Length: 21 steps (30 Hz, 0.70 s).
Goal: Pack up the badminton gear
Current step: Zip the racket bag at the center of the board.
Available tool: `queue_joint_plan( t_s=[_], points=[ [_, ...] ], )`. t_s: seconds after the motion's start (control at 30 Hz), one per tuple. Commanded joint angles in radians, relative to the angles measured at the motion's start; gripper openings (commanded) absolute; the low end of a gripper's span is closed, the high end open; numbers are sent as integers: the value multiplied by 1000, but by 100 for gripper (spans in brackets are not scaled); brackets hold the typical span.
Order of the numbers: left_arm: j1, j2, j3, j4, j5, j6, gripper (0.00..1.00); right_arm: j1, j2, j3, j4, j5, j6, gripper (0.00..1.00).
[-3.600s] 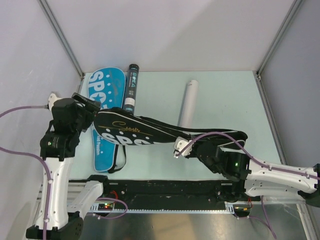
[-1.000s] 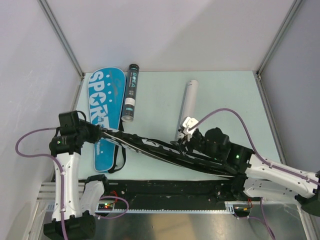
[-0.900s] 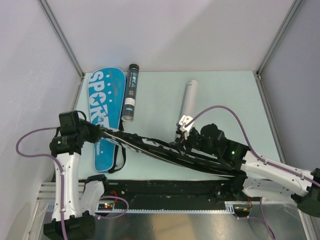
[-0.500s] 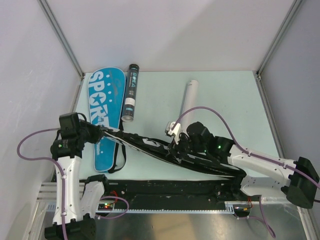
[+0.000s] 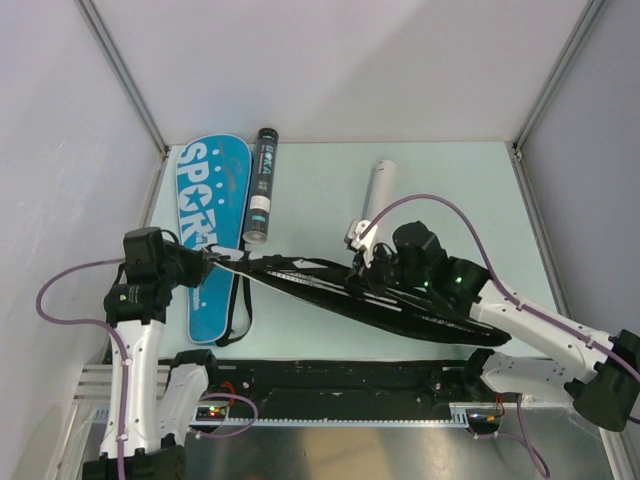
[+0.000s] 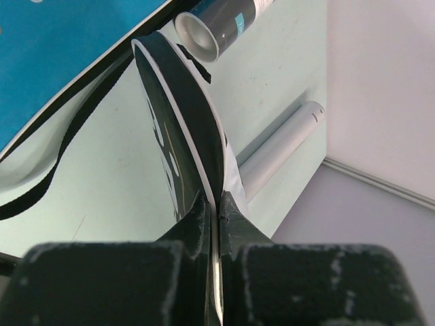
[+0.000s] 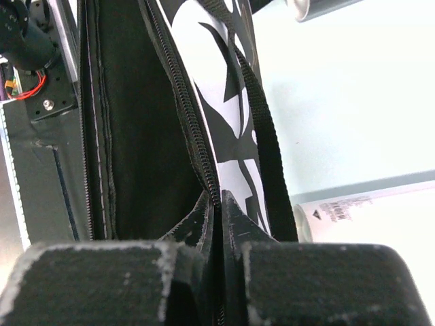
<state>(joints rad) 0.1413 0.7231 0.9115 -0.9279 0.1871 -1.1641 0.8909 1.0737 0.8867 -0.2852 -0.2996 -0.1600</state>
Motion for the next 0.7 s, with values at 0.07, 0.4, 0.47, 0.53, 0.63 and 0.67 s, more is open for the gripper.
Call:
queue_joint_plan(
  t_s=[0.07, 0.4, 0.47, 0.53, 0.63, 0.67],
  points=[
    [-86, -44, -21, 50, -163, -111, 0, -51, 4, 77, -23, -108, -49, 0],
    [-214, -17, -46, 51, -263, -160, 0, -41, 45, 69, 66, 51, 70, 39],
    [-227, -7, -47, 51, -266, -161, 0, 0, 45, 69, 131, 43, 85, 48],
    [-235, -10, -47, 51, -273, -154, 0, 52, 73, 69, 210, 61, 66, 54],
    [-240, -34, -52, 51, -302, -142, 0, 100, 136, 75, 332, 128, 36, 58],
    [-241, -45, -56, 51, -311, -140, 0, 104, 162, 83, 364, 136, 37, 58]
  ],
)
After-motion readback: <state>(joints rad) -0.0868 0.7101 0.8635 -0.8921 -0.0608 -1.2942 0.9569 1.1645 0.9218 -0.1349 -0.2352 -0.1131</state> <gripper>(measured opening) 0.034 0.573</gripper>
